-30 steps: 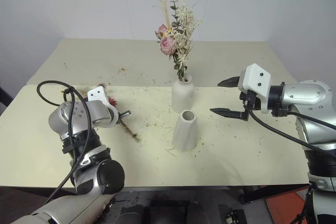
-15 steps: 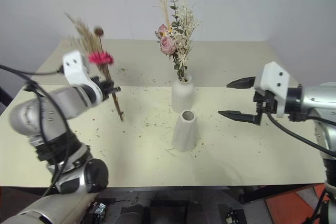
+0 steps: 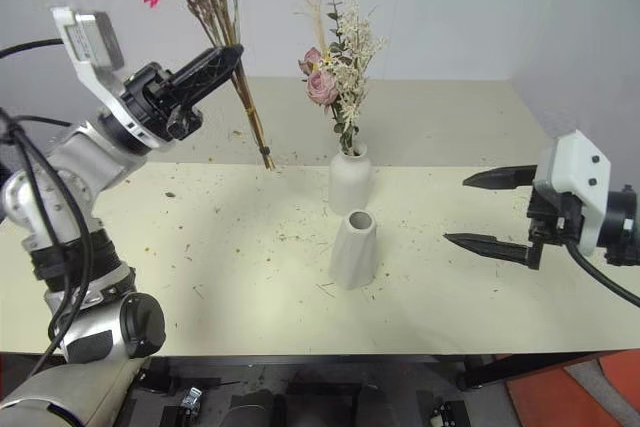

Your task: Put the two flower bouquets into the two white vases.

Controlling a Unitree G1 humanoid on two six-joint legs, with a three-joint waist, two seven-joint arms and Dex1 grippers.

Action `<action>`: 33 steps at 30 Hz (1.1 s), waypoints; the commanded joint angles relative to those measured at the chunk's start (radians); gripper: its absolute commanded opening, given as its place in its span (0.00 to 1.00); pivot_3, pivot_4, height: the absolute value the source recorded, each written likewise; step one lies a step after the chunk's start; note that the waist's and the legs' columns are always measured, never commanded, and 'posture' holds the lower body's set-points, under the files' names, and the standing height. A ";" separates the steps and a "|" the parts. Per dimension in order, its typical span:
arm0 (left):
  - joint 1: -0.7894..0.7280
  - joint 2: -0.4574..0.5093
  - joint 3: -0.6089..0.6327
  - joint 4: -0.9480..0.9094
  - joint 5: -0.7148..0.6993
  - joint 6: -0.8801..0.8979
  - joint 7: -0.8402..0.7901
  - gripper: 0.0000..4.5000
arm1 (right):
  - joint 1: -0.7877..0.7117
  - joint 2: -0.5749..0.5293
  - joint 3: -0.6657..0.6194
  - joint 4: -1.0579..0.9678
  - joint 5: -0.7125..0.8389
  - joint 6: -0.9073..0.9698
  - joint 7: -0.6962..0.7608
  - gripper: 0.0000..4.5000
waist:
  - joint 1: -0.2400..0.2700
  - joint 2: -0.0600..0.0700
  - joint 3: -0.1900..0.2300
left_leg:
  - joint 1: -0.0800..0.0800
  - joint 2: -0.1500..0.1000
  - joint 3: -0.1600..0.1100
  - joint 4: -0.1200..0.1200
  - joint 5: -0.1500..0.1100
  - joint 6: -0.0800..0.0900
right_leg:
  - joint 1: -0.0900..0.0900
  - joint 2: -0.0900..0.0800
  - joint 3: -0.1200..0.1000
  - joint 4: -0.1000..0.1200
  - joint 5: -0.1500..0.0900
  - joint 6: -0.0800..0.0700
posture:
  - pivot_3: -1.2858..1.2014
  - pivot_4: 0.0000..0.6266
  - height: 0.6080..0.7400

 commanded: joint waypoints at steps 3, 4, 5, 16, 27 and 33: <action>-0.078 0.009 -0.088 0.172 -0.016 -0.110 -0.193 0.01 | 0.078 -0.016 -0.126 -0.075 0.001 0.031 -0.019 1.00 | -0.001 0.000 0.000 | -0.001 0.000 0.000 0.000 0.000 0.000 | 0.000 0.000 0.000 0.000 0.000 0.000 | 0.52 0.24 1.00; -0.079 0.001 -0.110 0.183 -0.009 -0.128 -0.216 0.01 | 0.090 -0.012 -0.138 -0.085 0.001 0.036 -0.029 1.00 | -0.001 0.000 0.000 | -0.001 0.000 0.000 0.000 0.000 0.000 | 0.000 0.000 0.000 0.000 0.000 0.000 | 0.52 0.24 1.00; -0.075 -0.012 -0.132 0.185 -0.004 -0.158 -0.246 0.01 | 0.099 -0.004 -0.155 -0.095 0.011 0.047 -0.038 1.00 | -0.002 0.000 0.000 | 0.000 0.000 0.000 0.000 0.000 0.000 | 0.000 0.000 0.000 0.000 0.000 0.000 | 0.52 0.24 1.00; -0.113 -0.126 -0.271 0.359 0.082 -0.408 -0.431 0.01 | 0.222 0.028 -0.271 -0.186 0.055 0.103 -0.056 1.00 | -0.001 0.000 0.000 | 0.000 0.000 0.000 0.000 0.000 0.000 | 0.000 0.000 0.001 0.000 0.000 0.000 | 0.52 0.24 1.00; -0.125 -0.179 -0.312 0.444 0.114 -0.439 -0.480 0.01 | 0.307 0.051 -0.333 -0.226 0.057 0.101 -0.069 1.00 | -0.002 0.000 0.000 | -0.001 0.000 -0.001 0.001 0.000 0.001 | 0.000 0.000 0.001 0.000 0.000 0.001 | 0.52 0.24 1.00; -0.128 -0.206 -0.326 0.466 0.131 -0.455 -0.494 0.01 | 0.343 0.069 -0.359 -0.249 0.048 0.094 -0.085 1.00 | -0.002 0.000 0.000 | -0.001 0.000 -0.001 0.001 0.000 0.001 | 0.000 0.000 0.001 0.000 -0.001 0.001 | 0.52 0.24 1.00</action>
